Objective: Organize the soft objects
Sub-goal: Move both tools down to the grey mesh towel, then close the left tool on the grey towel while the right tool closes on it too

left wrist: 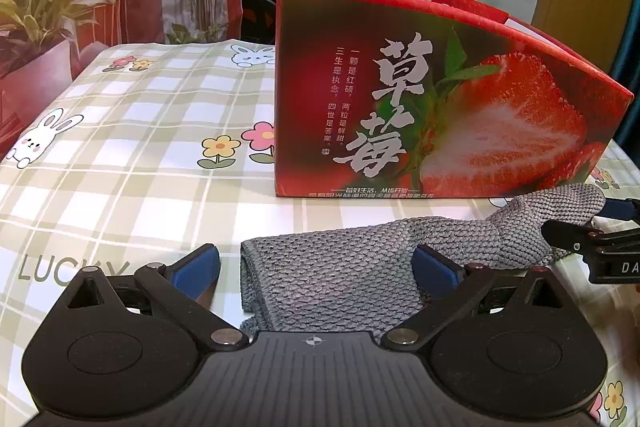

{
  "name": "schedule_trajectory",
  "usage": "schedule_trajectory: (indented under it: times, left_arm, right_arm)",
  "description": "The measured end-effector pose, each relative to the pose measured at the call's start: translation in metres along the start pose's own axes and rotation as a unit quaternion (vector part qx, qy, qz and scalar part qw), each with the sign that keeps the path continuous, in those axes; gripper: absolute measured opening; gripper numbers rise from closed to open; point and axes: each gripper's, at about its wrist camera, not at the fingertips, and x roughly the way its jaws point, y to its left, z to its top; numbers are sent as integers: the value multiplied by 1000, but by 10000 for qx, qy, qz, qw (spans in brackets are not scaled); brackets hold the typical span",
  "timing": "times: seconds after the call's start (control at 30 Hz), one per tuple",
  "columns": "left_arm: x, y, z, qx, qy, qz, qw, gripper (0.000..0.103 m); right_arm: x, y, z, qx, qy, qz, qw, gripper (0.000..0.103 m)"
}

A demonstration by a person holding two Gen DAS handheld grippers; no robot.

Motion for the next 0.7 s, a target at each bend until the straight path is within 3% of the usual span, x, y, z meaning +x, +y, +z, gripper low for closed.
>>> schedule_trajectory:
  times: [0.13,0.7]
  left_arm:
    - [0,-1,-2,5,-38,12,10000,103]
    - [-2,-1,-3,55,-32,-17,10000,103]
  right_arm:
    - [4,-9,1,168,92,169,9997,103]
    - [6,-9,2,155,91,155,9997,103]
